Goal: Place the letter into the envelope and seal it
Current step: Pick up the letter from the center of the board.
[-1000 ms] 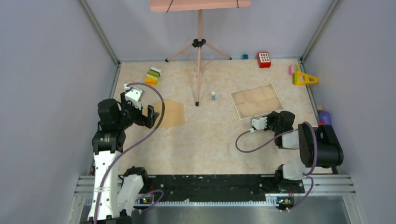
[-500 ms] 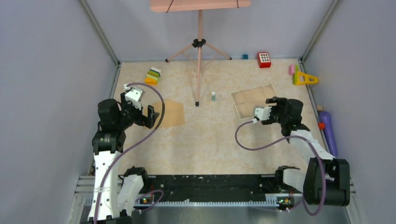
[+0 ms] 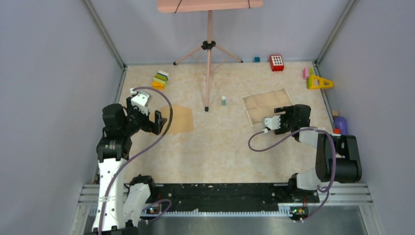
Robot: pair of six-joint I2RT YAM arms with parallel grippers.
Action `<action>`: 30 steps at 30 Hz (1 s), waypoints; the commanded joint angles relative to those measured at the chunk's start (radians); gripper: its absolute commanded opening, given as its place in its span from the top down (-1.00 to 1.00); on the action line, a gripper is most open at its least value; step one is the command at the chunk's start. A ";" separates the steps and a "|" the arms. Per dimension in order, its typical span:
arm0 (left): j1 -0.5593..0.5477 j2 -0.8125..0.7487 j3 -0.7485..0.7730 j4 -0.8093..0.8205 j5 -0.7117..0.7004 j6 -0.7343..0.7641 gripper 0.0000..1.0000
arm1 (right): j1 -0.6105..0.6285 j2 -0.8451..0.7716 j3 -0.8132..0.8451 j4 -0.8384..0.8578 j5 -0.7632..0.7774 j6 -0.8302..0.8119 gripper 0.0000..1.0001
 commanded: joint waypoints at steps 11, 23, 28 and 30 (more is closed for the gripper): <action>0.006 0.008 0.010 0.023 0.019 0.018 -0.97 | -0.022 0.220 -0.096 0.313 0.031 -0.266 -0.31; 0.006 0.011 0.015 0.021 0.004 0.014 -0.97 | -0.022 0.183 -0.079 0.193 -0.018 -0.328 1.00; 0.006 0.010 0.020 0.017 0.007 0.011 -0.97 | -0.021 0.040 -0.073 0.037 -0.103 -0.241 1.00; 0.006 0.012 0.021 0.017 0.009 0.011 -0.97 | -0.021 -0.034 -0.041 -0.073 -0.137 -0.177 1.00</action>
